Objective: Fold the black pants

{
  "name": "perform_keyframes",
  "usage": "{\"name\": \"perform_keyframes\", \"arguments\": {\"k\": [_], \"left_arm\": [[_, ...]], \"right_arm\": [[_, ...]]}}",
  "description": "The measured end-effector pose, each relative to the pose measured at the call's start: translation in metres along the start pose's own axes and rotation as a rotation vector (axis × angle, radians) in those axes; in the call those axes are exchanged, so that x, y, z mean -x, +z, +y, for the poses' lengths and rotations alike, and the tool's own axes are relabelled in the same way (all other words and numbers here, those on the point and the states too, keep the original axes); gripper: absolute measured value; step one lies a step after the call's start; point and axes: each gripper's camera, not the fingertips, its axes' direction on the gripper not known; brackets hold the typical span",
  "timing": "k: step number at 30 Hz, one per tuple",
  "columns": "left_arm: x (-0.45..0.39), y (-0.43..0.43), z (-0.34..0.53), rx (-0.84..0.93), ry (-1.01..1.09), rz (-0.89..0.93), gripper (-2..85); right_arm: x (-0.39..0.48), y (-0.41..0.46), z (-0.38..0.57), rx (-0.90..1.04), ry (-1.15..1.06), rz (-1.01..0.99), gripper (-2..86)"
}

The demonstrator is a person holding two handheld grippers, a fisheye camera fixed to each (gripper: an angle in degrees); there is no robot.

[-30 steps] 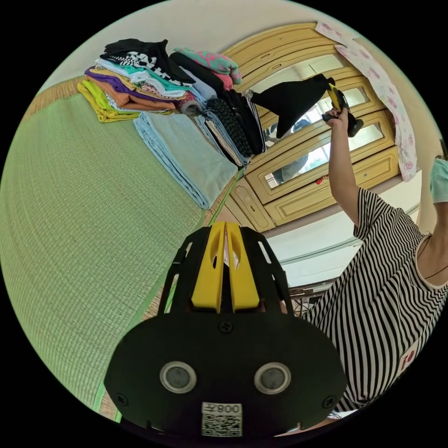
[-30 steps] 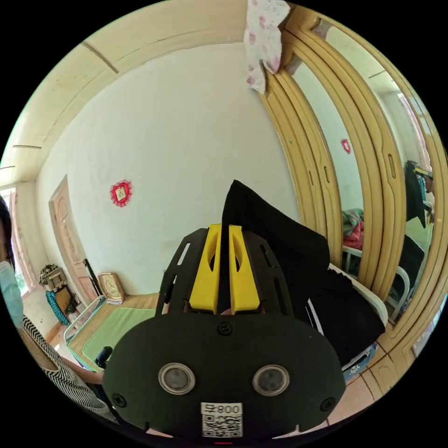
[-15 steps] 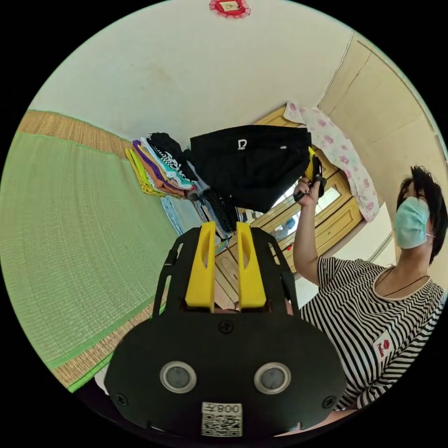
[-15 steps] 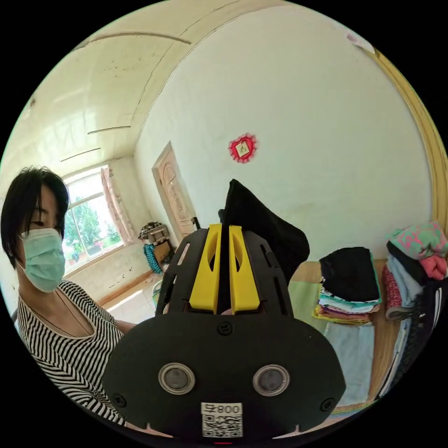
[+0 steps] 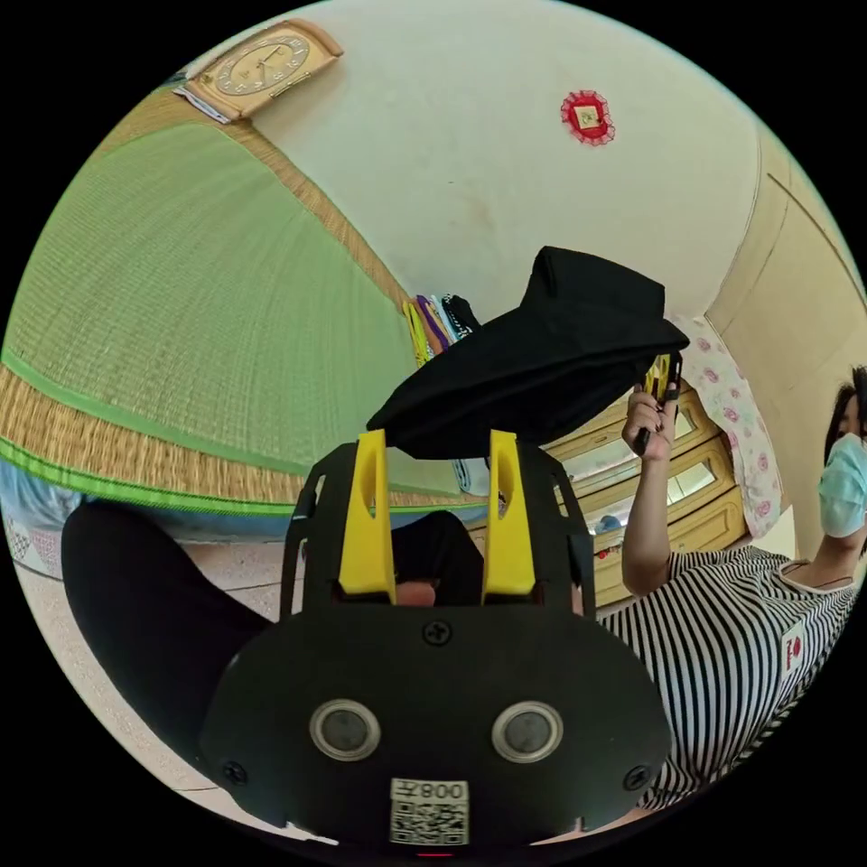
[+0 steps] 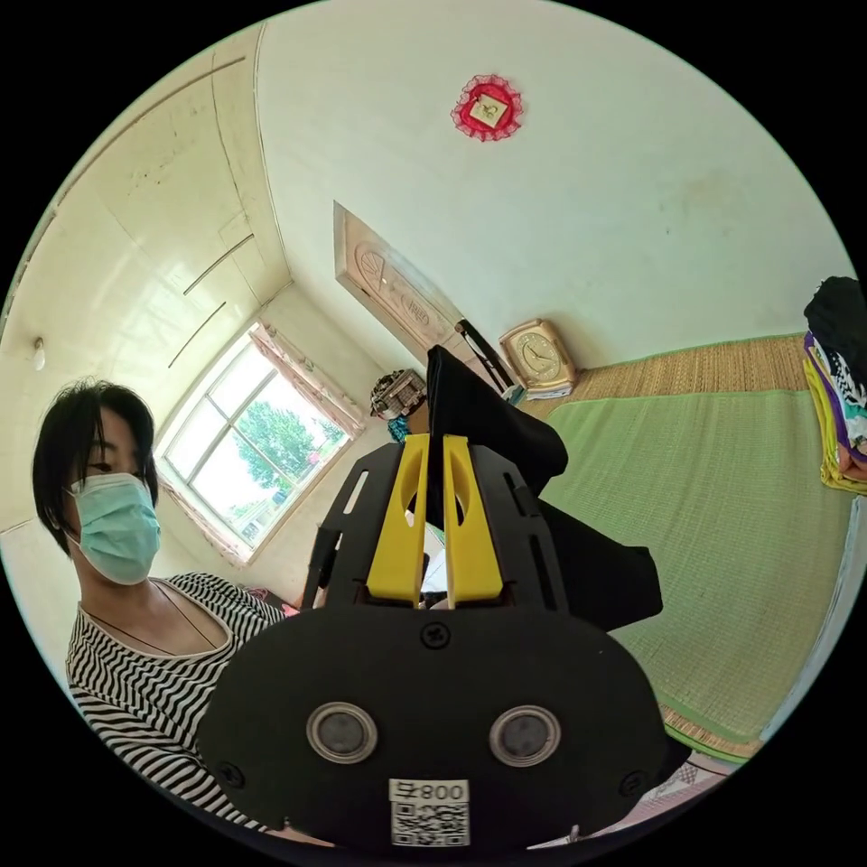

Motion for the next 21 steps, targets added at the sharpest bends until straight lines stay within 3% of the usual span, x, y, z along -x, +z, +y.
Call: {"name": "perform_keyframes", "arguments": {"k": [7,13,21], "left_arm": [[-0.009,-0.02,-0.006,0.031,0.126,-0.217,16.2],[-0.005,0.003,-0.017,0.193,0.16,-0.074,5.1],[-0.01,-0.028,-0.008,0.219,0.131,0.032,2.8]], "right_arm": [[-0.031,0.02,-0.002,0.037,-0.013,-0.004,1.1],[-0.066,0.019,-0.005,0.031,-0.011,0.012,1.3],[-0.186,-0.032,0.009,-0.056,0.226,0.25,1.7]]}}
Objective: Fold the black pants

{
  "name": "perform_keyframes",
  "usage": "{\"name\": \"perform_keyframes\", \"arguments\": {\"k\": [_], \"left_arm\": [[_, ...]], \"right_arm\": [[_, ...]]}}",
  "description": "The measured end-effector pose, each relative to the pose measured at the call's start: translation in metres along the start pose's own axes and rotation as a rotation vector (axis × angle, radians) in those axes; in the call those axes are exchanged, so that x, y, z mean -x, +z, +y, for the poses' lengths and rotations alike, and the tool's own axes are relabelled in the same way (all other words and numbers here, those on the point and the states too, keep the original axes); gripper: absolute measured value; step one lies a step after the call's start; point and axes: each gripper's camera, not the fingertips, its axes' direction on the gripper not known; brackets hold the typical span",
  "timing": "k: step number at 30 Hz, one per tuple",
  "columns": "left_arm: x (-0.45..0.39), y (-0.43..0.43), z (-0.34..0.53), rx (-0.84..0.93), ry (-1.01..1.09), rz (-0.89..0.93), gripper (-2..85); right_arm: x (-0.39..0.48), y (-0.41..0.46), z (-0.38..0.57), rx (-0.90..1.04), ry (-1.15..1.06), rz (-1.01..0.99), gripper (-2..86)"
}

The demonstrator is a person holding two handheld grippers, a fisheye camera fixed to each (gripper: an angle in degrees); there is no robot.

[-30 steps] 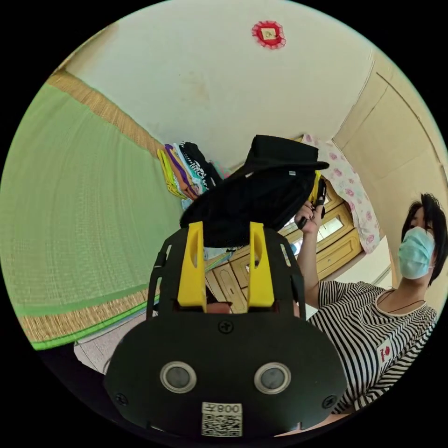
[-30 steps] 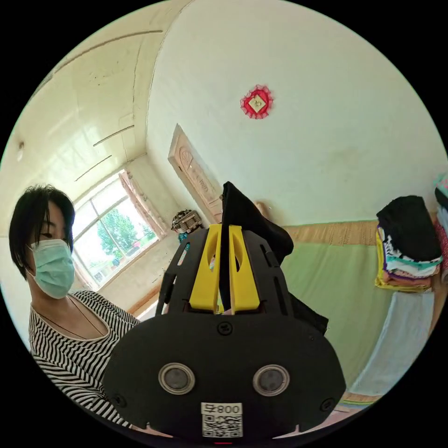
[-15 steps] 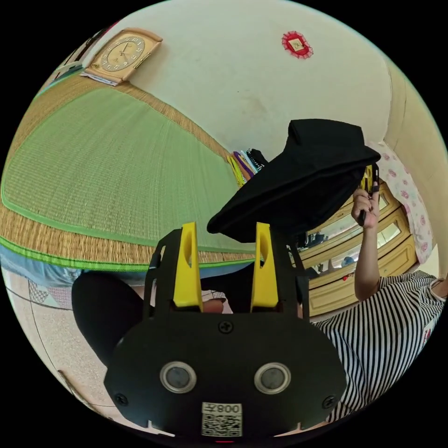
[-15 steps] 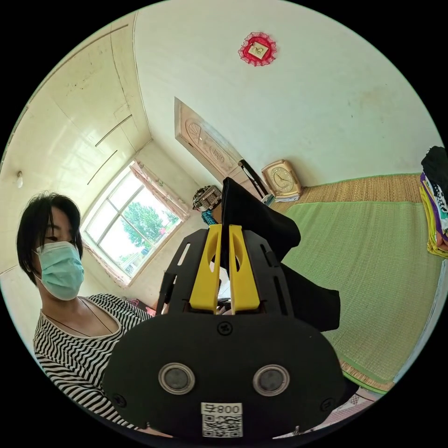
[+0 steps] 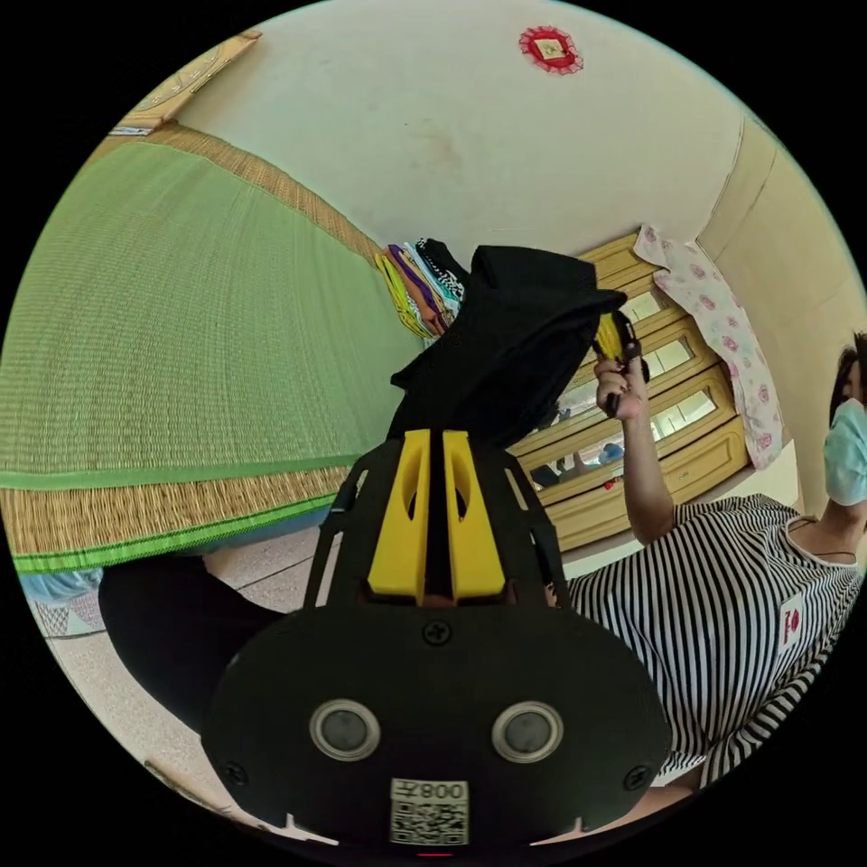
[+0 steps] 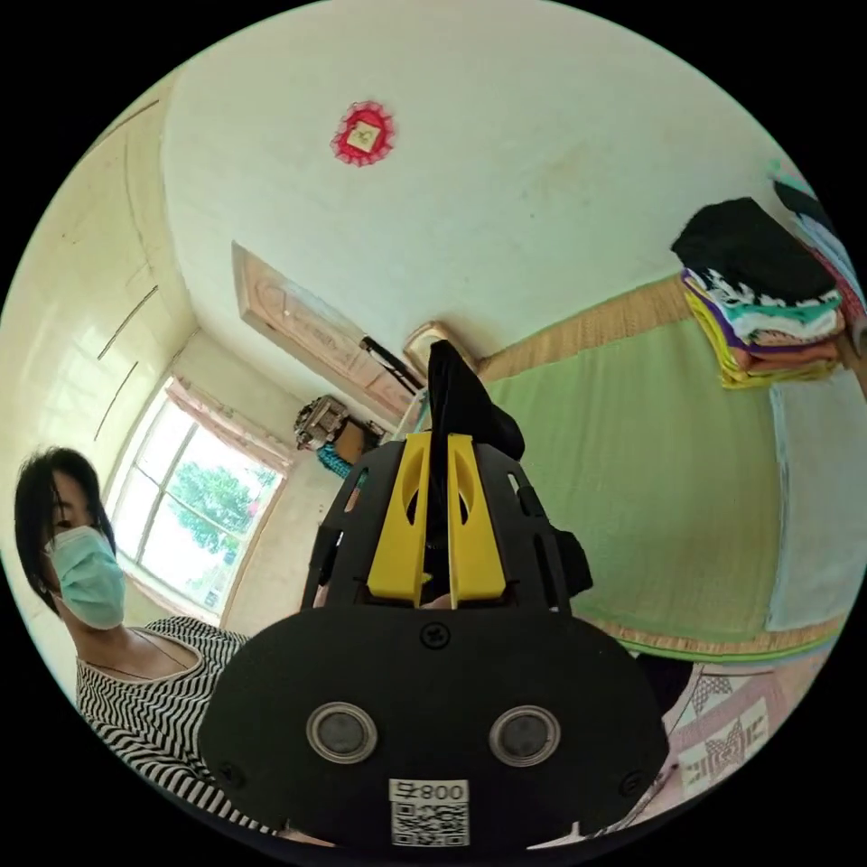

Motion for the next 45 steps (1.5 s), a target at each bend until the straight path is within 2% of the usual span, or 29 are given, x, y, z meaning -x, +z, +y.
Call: {"name": "perform_keyframes", "arguments": {"k": [4,6,8,13,17,22,33,36,38,40,45], "left_arm": [[0.008,-0.003,0.008,0.053,-0.07,-0.047,2.6],[0.012,-0.001,0.013,0.075,-0.107,-0.024,2.6],[0.01,0.0,0.016,0.077,-0.124,-0.028,2.6],[0.005,-0.002,0.014,0.068,-0.149,0.001,2.6],[-0.004,-0.003,0.012,0.09,-0.141,-0.016,2.5],[-0.012,-0.007,0.018,0.095,-0.157,-0.022,2.5],[-0.036,-0.022,0.033,0.137,-0.133,-0.045,2.6],[-0.044,-0.031,0.037,0.136,-0.115,-0.037,2.6],[-0.051,-0.038,0.038,0.128,-0.096,-0.022,2.6],[-0.061,-0.046,0.037,0.117,-0.057,0.007,2.6],[-0.102,-0.069,0.025,0.091,0.123,0.115,2.6]], "right_arm": [[-0.122,-0.018,0.027,-0.048,0.334,0.25,0.9],[-0.162,-0.027,0.048,-0.074,0.422,0.256,0.6],[-0.186,-0.032,0.07,-0.119,0.388,0.143,0.4],[-0.199,-0.006,0.081,0.067,0.318,0.319,1.3],[-0.227,0.022,0.08,0.199,0.29,0.303,5.3],[-0.263,0.046,0.077,0.247,0.332,0.219,7.5],[-0.318,0.062,0.075,0.301,0.404,0.187,1.1],[-0.319,0.044,0.076,0.244,0.389,0.082,0.4],[-0.316,0.017,0.074,0.11,0.374,-0.089,0.2],[-0.31,-0.005,0.071,0.021,0.346,-0.173,0.1],[-0.275,-0.073,0.055,-0.231,0.186,-0.272,0.0]]}}
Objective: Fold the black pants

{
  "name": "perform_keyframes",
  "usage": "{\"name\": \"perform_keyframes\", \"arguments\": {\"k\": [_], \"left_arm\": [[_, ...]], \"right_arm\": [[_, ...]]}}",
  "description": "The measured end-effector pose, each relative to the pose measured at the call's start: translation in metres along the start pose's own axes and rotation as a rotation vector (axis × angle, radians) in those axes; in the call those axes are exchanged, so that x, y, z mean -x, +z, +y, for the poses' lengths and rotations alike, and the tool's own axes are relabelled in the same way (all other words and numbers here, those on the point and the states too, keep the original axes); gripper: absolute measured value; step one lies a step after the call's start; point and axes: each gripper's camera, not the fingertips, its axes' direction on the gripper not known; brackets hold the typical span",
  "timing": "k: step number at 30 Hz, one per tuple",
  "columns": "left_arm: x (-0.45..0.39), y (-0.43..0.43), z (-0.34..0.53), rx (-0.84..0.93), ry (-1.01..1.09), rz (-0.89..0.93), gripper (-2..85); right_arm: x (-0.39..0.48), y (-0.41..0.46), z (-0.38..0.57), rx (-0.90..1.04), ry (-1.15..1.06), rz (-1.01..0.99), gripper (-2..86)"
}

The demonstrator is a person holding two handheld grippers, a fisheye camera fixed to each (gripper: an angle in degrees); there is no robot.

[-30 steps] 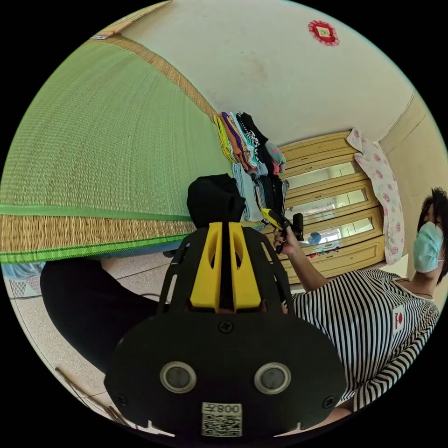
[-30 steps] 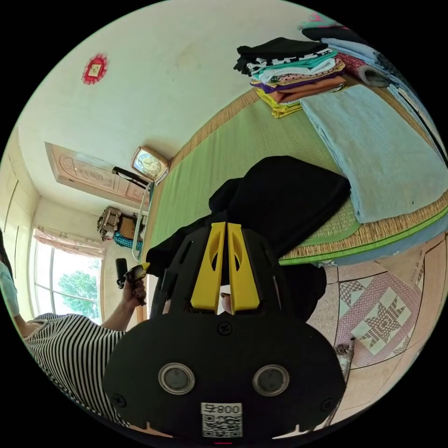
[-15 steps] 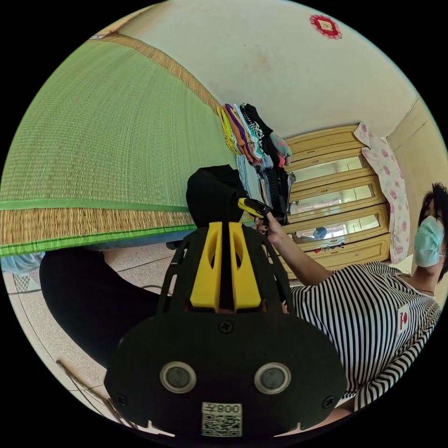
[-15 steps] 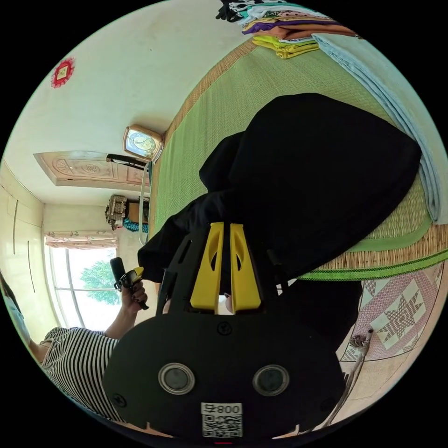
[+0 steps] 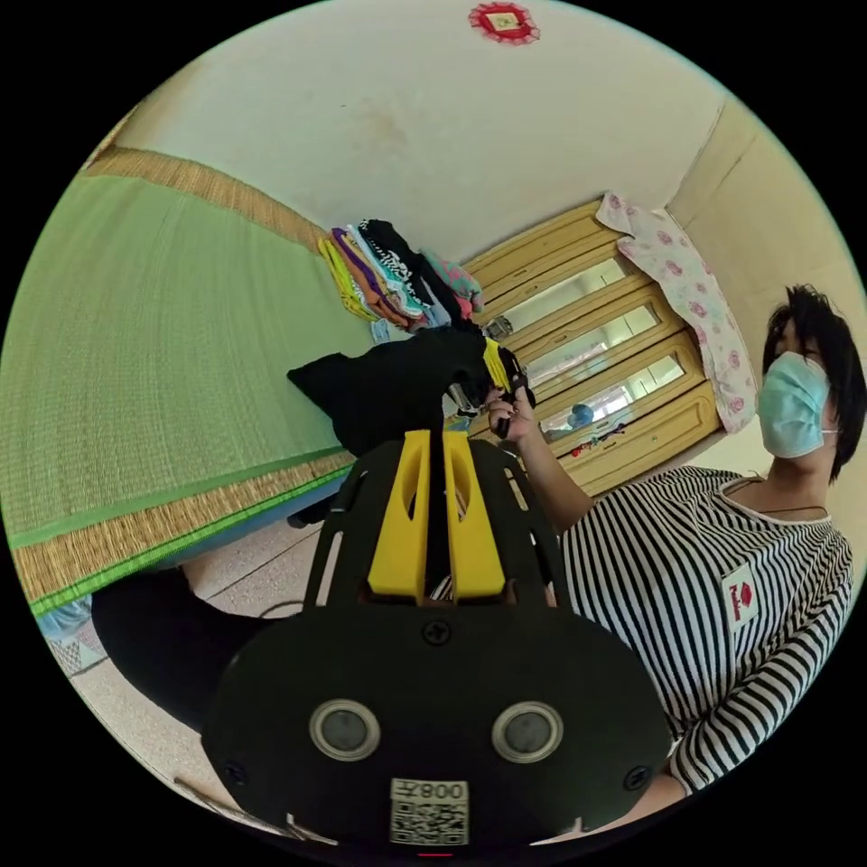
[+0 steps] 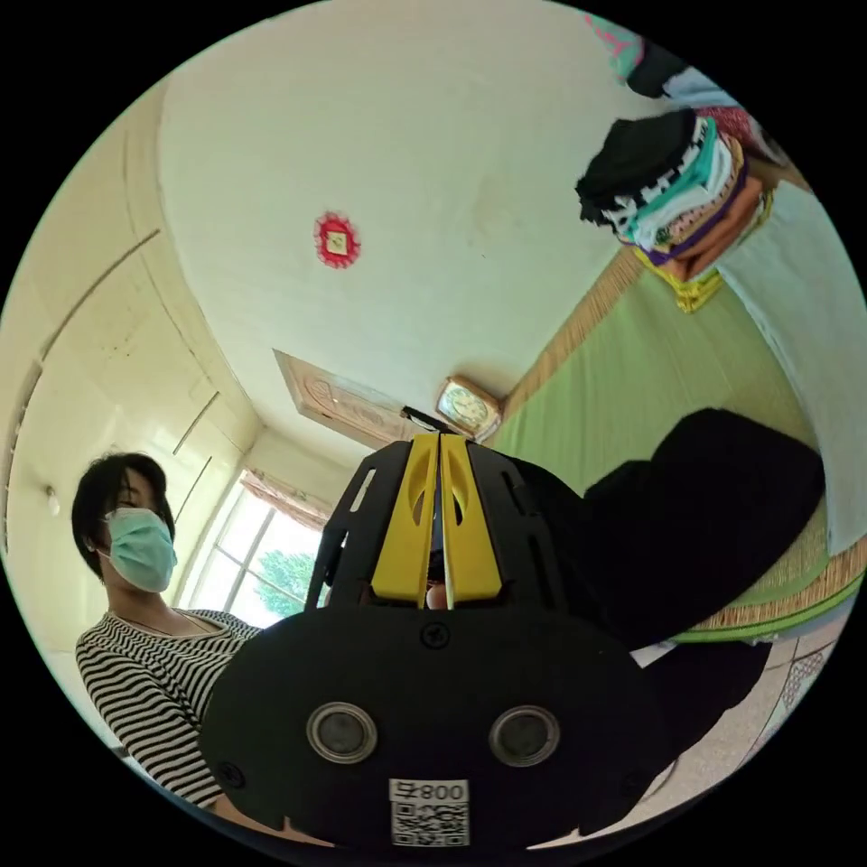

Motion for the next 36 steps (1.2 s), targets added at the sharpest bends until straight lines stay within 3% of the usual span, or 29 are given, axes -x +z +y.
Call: {"name": "perform_keyframes", "arguments": {"k": [5,12,16,20,25,29,33,36], "left_arm": [[-0.045,-0.007,-0.022,0.024,0.219,0.092,2.6],[-0.084,-0.046,-0.058,-0.082,0.447,0.191,2.6],[-0.08,-0.092,-0.067,-0.205,0.475,0.173,2.5],[-0.056,-0.165,-0.063,-0.365,0.436,0.082,2.5],[-0.002,-0.253,-0.032,-0.521,0.244,-0.121,2.8],[0.092,-0.315,0.008,-0.524,-0.134,-0.351,3.8],[0.167,-0.347,0.074,-0.56,-0.476,-0.415,6.4],[0.181,-0.352,0.106,-0.576,-0.566,-0.458,7.7]], "right_arm": [[0.069,-0.037,-0.019,-0.208,-0.233,-0.027,0.0],[0.139,-0.003,-0.066,-0.294,-0.502,0.024,0.0],[0.168,0.084,-0.108,-0.209,-0.591,-0.017,0.0],[0.183,0.225,-0.138,0.005,-0.64,-0.064,0.0],[0.15,0.431,-0.131,0.332,-0.606,-0.032,0.1],[0.058,0.602,-0.079,0.661,-0.475,0.204,-0.1],[-0.031,0.655,-0.03,0.802,-0.335,0.252,0.0],[-0.083,0.644,0.006,0.862,-0.327,0.236,0.0]]}}
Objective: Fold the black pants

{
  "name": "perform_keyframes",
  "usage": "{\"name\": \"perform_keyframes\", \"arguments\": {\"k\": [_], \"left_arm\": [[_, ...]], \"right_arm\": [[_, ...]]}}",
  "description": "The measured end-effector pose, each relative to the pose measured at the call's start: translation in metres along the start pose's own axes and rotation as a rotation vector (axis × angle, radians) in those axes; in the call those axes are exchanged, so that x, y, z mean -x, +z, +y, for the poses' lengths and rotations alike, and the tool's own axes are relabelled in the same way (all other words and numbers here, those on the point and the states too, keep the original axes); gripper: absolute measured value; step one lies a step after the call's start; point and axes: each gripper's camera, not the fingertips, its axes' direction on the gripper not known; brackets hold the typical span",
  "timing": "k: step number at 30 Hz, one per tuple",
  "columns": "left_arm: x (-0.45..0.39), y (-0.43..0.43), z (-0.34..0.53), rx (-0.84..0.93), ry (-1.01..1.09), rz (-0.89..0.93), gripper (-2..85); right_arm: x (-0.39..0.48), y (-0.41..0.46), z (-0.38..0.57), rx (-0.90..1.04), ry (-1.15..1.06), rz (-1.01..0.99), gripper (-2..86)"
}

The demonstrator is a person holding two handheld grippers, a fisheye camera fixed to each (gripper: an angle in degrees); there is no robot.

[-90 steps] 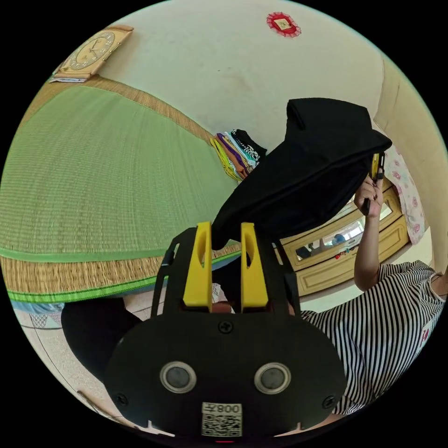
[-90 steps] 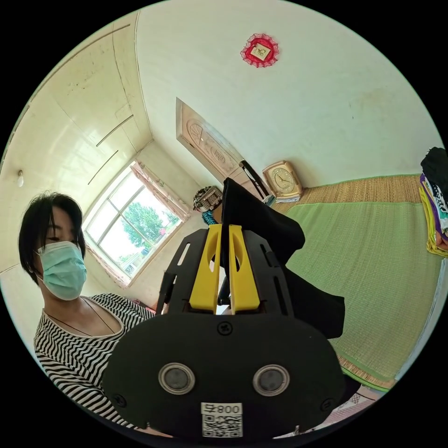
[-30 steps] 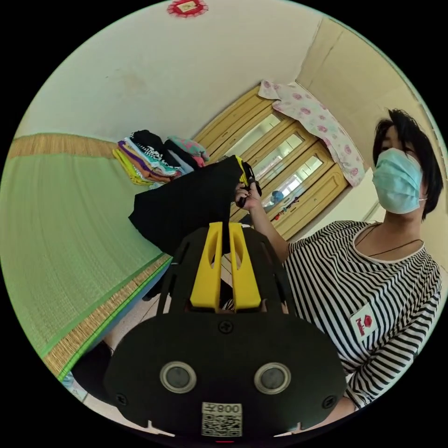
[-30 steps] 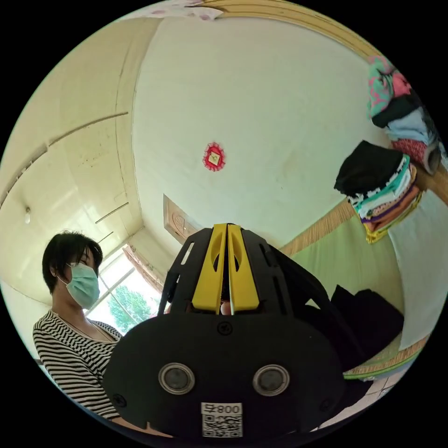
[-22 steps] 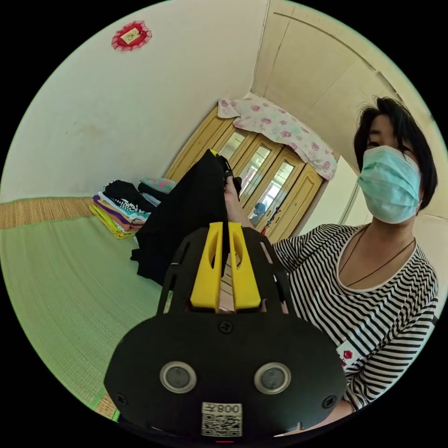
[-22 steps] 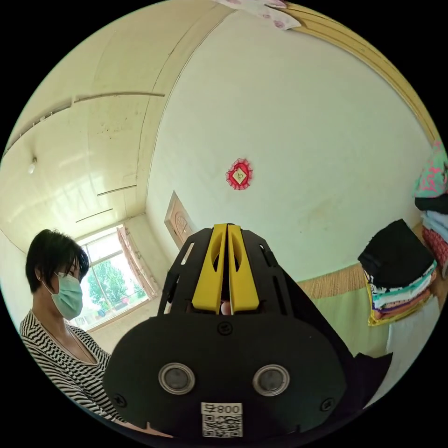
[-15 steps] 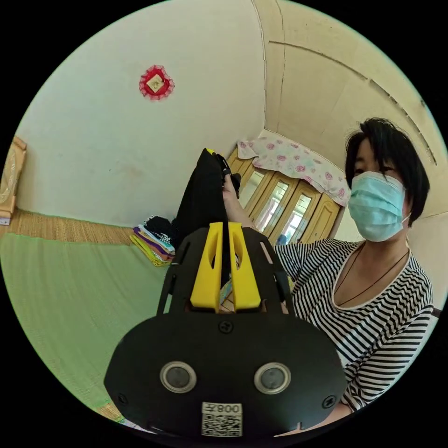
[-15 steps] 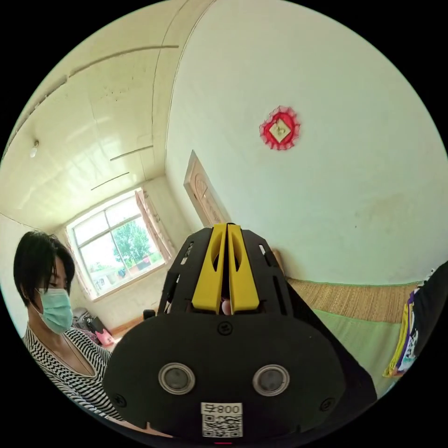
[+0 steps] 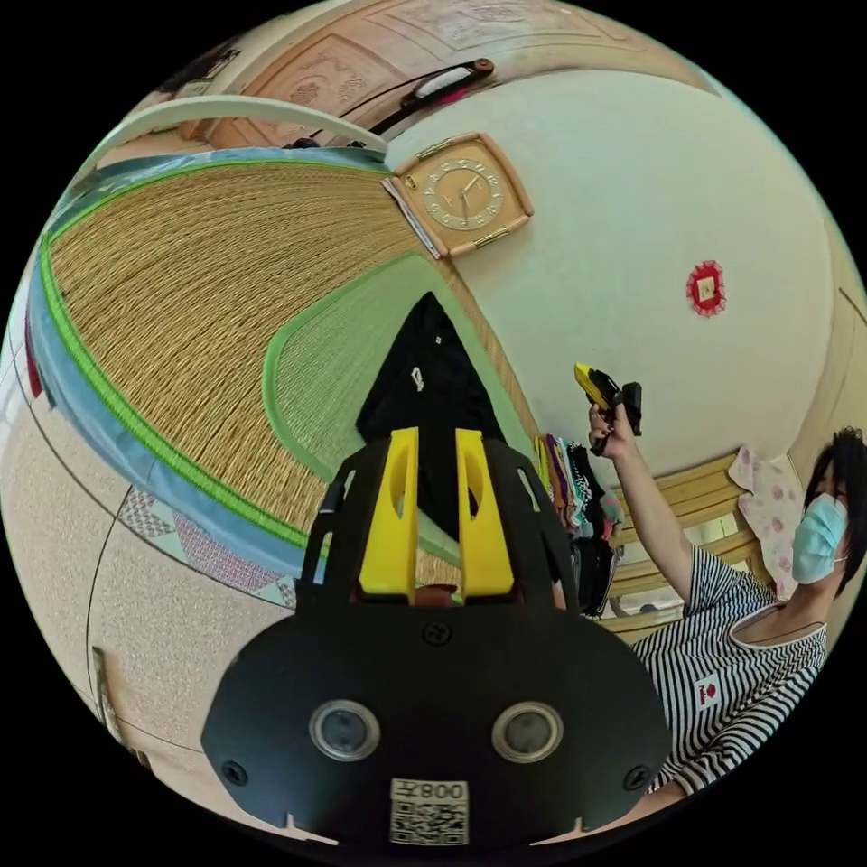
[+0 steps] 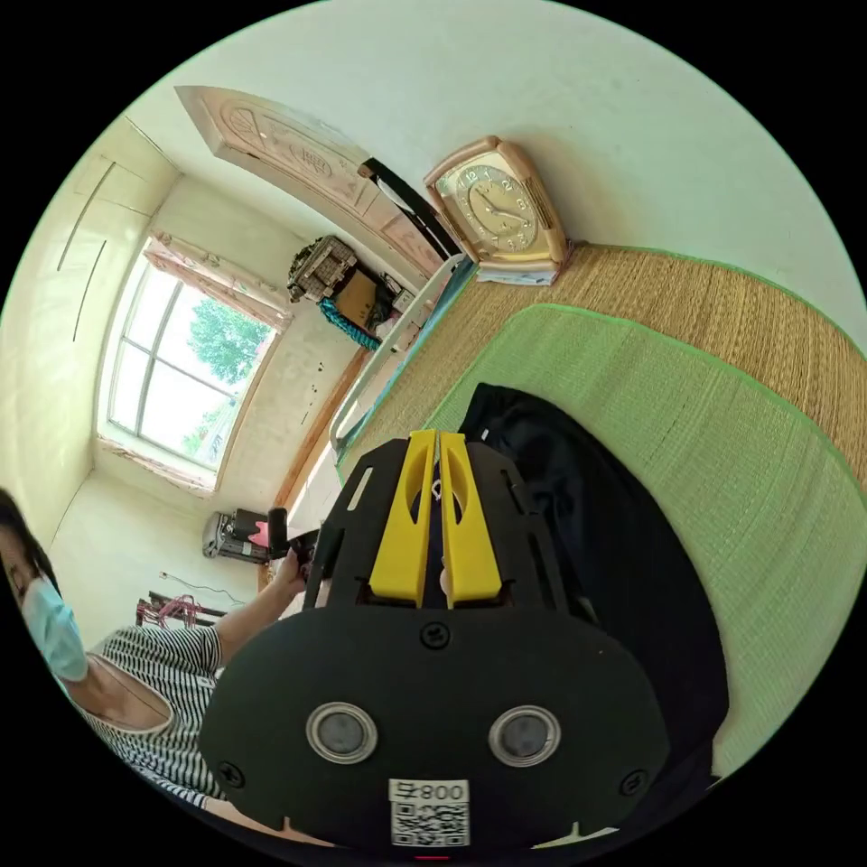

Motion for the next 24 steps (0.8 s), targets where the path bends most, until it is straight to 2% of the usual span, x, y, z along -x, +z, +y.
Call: {"name": "perform_keyframes", "arguments": {"k": [6,11,14,24], "left_arm": [[0.029,0.009,0.0,0.054,-0.111,-0.106,8.5],[0.039,0.024,-0.013,0.102,-0.171,-0.115,8.3],[0.041,0.029,-0.017,0.101,-0.186,-0.143,7.7],[0.056,0.038,-0.033,0.063,-0.302,-0.032,5.4]], "right_arm": [[-0.023,0.063,0.112,0.138,-0.022,0.024,0.1],[-0.012,0.138,0.18,0.336,-0.075,0.162,0.2],[-0.018,0.159,0.193,0.371,-0.069,0.196,0.4],[-0.025,0.215,0.197,0.429,-0.148,0.27,4.3]]}}
